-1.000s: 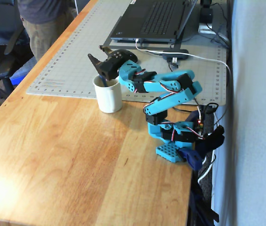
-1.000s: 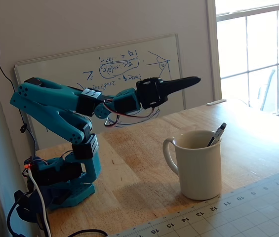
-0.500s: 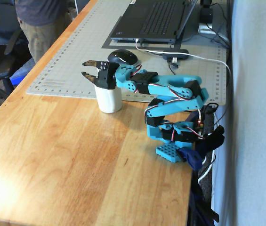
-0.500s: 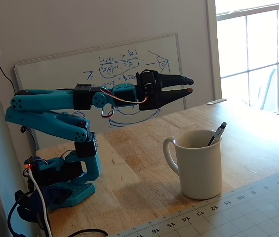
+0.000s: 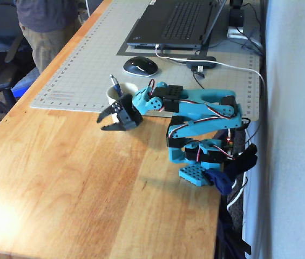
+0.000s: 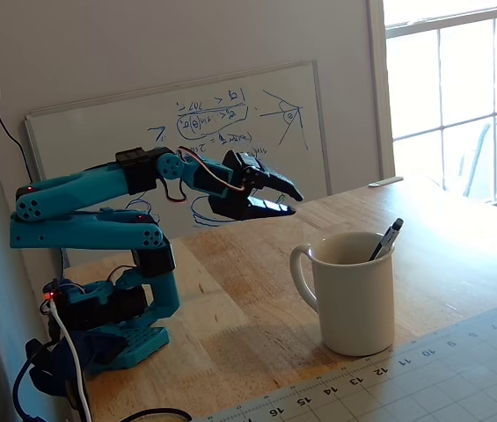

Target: Grasp a pen and put it in a mug.

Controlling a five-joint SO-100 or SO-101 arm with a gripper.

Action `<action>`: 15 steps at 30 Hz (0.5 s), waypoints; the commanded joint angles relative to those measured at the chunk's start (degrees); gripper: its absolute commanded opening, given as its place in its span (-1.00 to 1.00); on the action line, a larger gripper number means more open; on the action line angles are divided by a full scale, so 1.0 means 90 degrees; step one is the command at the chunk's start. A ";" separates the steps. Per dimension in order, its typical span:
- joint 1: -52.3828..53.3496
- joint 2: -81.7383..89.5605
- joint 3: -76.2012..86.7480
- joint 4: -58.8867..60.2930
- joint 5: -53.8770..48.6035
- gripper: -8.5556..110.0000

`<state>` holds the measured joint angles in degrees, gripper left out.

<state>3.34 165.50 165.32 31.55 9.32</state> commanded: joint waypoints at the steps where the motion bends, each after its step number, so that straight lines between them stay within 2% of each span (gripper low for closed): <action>1: -0.0313 0.0498 -0.0400 0.1338 -0.0088 -0.74; 7: -0.0410 0.1299 0.0176 0.2549 -0.0098 -0.74; 15: -0.0342 0.2441 0.1621 0.2715 -0.0107 -0.74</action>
<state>0.00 184.13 178.42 55.28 8.96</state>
